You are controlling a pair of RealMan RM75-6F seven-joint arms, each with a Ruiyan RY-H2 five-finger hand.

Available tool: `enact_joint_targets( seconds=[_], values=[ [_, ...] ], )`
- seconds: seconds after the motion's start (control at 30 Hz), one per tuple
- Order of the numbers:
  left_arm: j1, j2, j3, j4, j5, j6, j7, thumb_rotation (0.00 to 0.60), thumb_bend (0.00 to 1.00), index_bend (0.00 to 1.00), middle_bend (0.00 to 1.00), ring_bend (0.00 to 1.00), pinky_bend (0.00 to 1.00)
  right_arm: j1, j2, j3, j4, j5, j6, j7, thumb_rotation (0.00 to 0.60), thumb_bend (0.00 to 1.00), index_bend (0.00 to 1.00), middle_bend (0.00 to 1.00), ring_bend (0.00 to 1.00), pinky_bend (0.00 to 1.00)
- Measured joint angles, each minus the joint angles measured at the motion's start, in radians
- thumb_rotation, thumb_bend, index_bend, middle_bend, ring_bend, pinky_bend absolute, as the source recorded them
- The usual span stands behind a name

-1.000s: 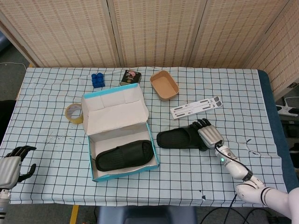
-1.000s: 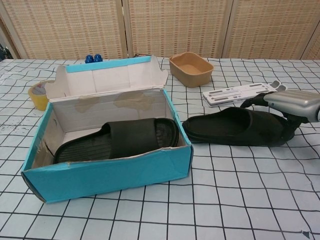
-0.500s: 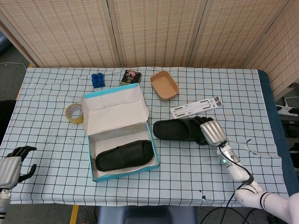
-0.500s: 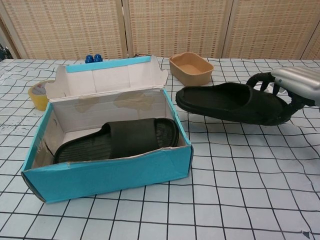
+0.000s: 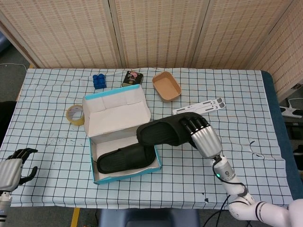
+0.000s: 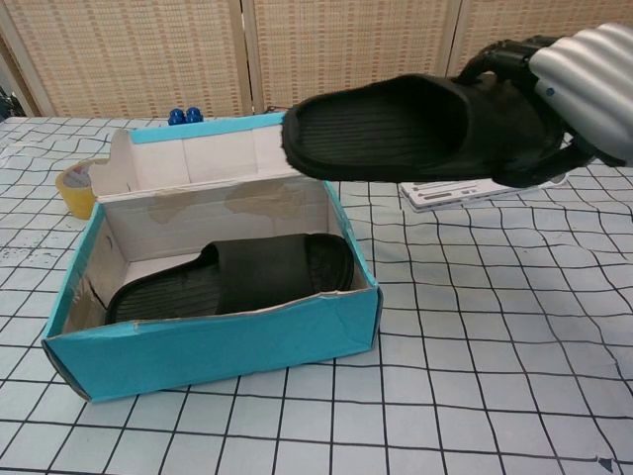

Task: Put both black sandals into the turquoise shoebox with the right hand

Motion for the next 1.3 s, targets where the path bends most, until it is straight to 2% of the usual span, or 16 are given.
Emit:
enact_joint_targets(
  seconds=[0.2,0.4,0.57,0.77,0.93,1.1,1.3],
  values=[
    [0.002,0.002,-0.003,0.002,-0.003,0.004,-0.01,0.6,0.4,0.26,0.23,0.19,0.35,0.096,-0.099,0.021,-0.023,-0.071,-0.034,-0.008,0.6,0.12,0.68,0.55,0.4,0.41],
    [0.005,0.007,-0.004,0.001,0.0,0.01,-0.025,0.6,0.4,0.26,0.23,0.19,0.35,0.168,-0.198,0.062,-0.02,-0.053,-0.132,-0.06,0.6,0.12,0.68,0.55,0.4,0.41],
    [0.007,0.011,-0.007,0.001,-0.002,0.013,-0.037,0.6,0.4,0.26,0.23,0.19,0.35,0.217,-0.274,0.096,0.049,-0.026,-0.181,-0.082,0.6,0.12,0.68,0.55,0.4,0.41],
    [0.008,0.015,-0.008,0.0,-0.003,0.014,-0.046,0.6,0.4,0.26,0.23,0.19,0.35,0.275,-0.357,0.129,0.2,0.004,-0.223,-0.057,0.6,0.12,0.68,0.55,0.4,0.41],
    [0.011,0.02,-0.009,-0.002,-0.001,0.017,-0.06,0.6,0.4,0.26,0.23,0.19,0.36,0.321,-0.425,0.145,0.375,0.022,-0.242,-0.011,0.6,0.12,0.68,0.55,0.4,0.41],
    [0.01,0.022,-0.007,0.0,0.005,0.015,-0.067,0.6,0.4,0.26,0.23,0.19,0.36,0.364,-0.496,0.15,0.553,0.043,-0.264,0.063,0.6,0.12,0.68,0.55,0.4,0.41],
    [0.011,0.026,-0.007,-0.001,0.007,0.016,-0.079,0.6,0.4,0.26,0.23,0.19,0.36,0.399,-0.574,0.137,0.702,0.063,-0.278,0.163,0.6,0.12,0.68,0.55,0.4,0.41]
  ],
)
